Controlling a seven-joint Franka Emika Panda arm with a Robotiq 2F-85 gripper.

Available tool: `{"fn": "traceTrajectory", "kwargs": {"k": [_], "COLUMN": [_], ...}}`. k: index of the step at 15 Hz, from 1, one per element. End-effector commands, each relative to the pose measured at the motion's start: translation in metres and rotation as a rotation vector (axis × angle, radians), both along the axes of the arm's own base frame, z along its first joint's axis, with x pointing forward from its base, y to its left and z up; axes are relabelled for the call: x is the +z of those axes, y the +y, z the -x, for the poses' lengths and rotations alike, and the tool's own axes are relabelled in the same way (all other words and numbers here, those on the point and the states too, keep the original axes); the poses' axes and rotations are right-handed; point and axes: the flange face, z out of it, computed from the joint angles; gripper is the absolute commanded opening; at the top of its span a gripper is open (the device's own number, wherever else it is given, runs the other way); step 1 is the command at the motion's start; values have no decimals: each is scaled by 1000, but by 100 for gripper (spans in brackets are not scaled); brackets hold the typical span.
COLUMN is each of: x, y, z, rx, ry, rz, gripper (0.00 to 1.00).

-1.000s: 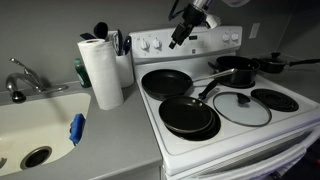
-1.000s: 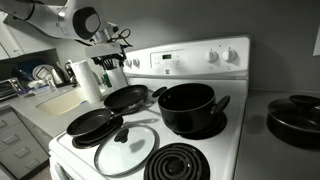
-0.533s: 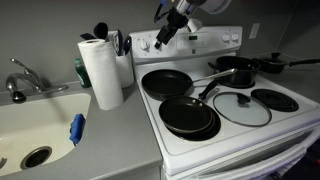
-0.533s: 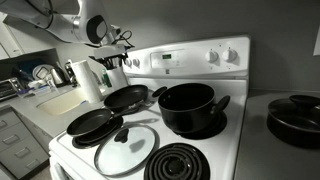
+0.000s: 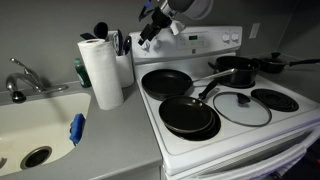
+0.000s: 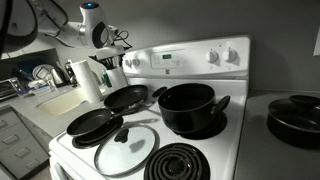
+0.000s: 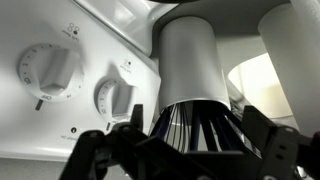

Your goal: Turn on the stove

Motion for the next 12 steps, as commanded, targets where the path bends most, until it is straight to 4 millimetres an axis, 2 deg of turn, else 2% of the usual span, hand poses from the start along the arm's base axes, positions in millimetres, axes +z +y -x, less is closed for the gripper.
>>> {"fn": "traceTrajectory", "kwargs": {"k": [1, 5, 7, 12], "x": [0, -1, -2, -6], "y": [8, 15, 14, 16], "z": [-19, -29, -22, -26], "rx": [14, -6, -9, -9], "ry": [-56, -96, -72, -71], "rz": [-35, -84, -62, -72], "gripper": [100, 100, 100, 100]}}
